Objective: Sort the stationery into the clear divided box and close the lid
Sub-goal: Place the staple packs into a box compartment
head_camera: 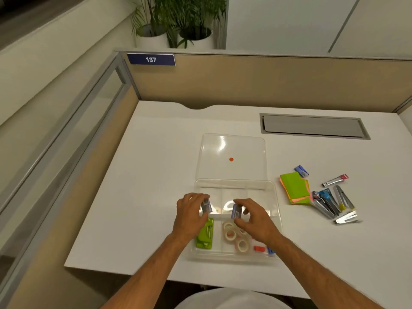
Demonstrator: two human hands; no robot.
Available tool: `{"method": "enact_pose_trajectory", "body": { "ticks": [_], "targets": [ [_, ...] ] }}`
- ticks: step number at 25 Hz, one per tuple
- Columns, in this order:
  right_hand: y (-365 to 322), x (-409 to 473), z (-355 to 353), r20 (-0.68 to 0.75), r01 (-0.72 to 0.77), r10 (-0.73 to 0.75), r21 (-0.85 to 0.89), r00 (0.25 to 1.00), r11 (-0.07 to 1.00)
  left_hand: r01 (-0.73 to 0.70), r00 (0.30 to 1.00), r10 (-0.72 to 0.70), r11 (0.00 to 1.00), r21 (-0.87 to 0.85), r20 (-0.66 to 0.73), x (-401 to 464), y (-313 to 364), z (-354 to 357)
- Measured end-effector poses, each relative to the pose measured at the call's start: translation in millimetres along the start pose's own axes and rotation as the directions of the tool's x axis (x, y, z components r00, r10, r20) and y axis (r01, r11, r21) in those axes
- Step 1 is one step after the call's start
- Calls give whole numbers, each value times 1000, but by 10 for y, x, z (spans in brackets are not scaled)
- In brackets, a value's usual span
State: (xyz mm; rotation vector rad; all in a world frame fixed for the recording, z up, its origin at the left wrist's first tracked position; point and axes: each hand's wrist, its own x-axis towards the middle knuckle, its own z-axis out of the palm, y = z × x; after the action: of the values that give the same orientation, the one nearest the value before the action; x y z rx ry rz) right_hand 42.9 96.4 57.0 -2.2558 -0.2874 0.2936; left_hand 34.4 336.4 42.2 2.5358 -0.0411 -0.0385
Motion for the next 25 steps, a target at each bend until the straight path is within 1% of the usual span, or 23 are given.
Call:
{"method": "enact_pose_trajectory", "body": {
  "ticks": [2,3,4,7,8,11,13,15,18,22,25],
  "targets": [
    [10,27,25,6,-34,34,-14,999,999,14,999,-16,999,44,50,143,-108,-10],
    [9,32,47,12,-56,57,-19,998,998,47,994,-53,997,59,92,199,-158,2],
    [11,27,76,17,-78,78,-14,997,997,89,987,-95,995,51,132,232,-186,15],
    [15,40,157,21,-99,98,6,995,995,181,966,-177,984,-3,187,315,-232,51],
    [5,60,175,29,-101,101,2,994,995,184,962,-182,983,9,204,342,-247,55],
    [-43,193,219,38,-124,126,-33,991,992,121,960,-137,989,80,245,436,-323,114],
    [-102,316,249,55,-137,139,-50,989,989,117,957,-138,989,95,256,491,-336,131],
    [-165,439,314,79,-115,121,-81,989,990,125,948,-152,986,114,279,513,-353,163],
    [-249,641,413,90,-51,75,-240,993,969,109,943,-150,982,152,298,524,-373,199],
    [-296,917,540,155,91,-20,-463,988,881,39,948,-103,976,212,301,563,-372,212],
    [-277,988,633,150,78,0,-520,989,850,32,948,-94,979,203,304,576,-361,180]
  ]
}}
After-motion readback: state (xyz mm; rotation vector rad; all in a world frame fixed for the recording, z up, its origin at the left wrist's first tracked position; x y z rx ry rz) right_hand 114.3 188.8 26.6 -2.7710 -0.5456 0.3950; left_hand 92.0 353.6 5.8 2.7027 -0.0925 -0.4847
